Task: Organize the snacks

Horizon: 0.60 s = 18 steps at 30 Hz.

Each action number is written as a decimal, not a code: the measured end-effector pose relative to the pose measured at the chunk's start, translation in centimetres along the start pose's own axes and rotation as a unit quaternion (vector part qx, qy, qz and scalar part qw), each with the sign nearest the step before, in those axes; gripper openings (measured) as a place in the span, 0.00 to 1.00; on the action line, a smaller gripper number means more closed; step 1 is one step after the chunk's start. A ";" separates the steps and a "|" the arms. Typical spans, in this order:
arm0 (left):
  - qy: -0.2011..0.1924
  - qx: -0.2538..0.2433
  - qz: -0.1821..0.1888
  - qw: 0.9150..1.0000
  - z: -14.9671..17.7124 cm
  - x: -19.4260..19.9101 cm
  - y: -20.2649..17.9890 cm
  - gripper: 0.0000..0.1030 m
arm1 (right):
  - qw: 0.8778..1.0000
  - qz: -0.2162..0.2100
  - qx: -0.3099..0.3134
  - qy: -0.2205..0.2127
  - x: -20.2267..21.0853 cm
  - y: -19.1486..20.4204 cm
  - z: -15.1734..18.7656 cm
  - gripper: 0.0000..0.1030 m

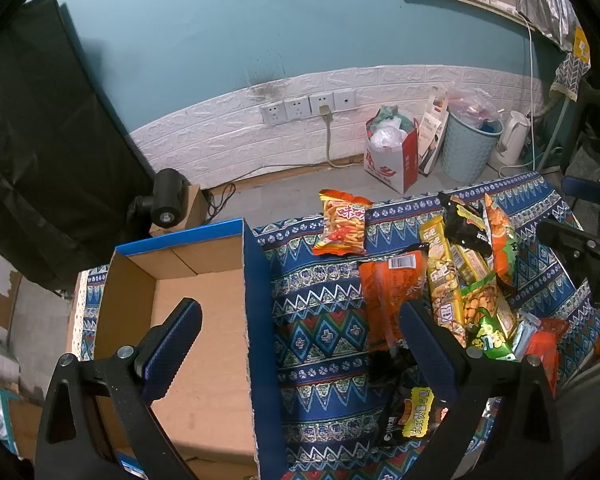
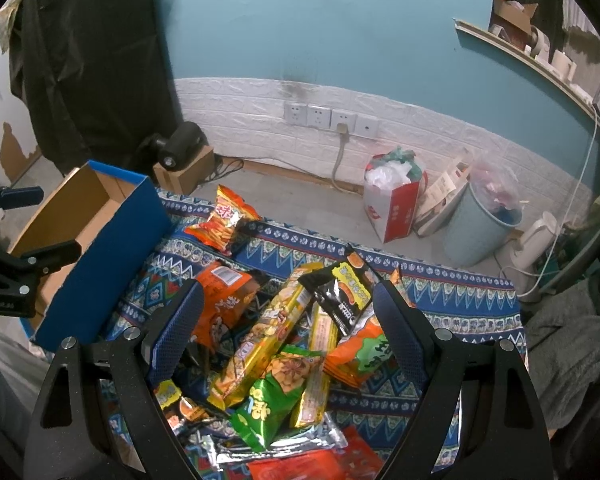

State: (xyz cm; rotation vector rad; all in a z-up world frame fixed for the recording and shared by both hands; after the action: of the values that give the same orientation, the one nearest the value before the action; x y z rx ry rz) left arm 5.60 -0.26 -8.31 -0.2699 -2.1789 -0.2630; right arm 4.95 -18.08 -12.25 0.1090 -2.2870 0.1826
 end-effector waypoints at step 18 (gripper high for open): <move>0.005 0.001 0.000 1.000 0.0 -0.2 -0.2 0.97 | 1.000 0.001 -0.001 0.000 0.1 -0.4 0.0 0.82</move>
State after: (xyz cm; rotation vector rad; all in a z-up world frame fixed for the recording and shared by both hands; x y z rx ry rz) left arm 5.65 -0.48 -8.43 -0.2675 -2.1700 -0.2623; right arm 4.90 -18.47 -12.15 0.1055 -2.2873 0.1821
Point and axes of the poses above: each gripper's, at about its wrist camera, not at the fingertips, and x roughly against the way its jaws point, y to its left, z to its underside, the point moved 9 cm from there along -x, roughly the way its jaws point, and after that the axes turned 5 degrees about z, right-handed, at the moved point
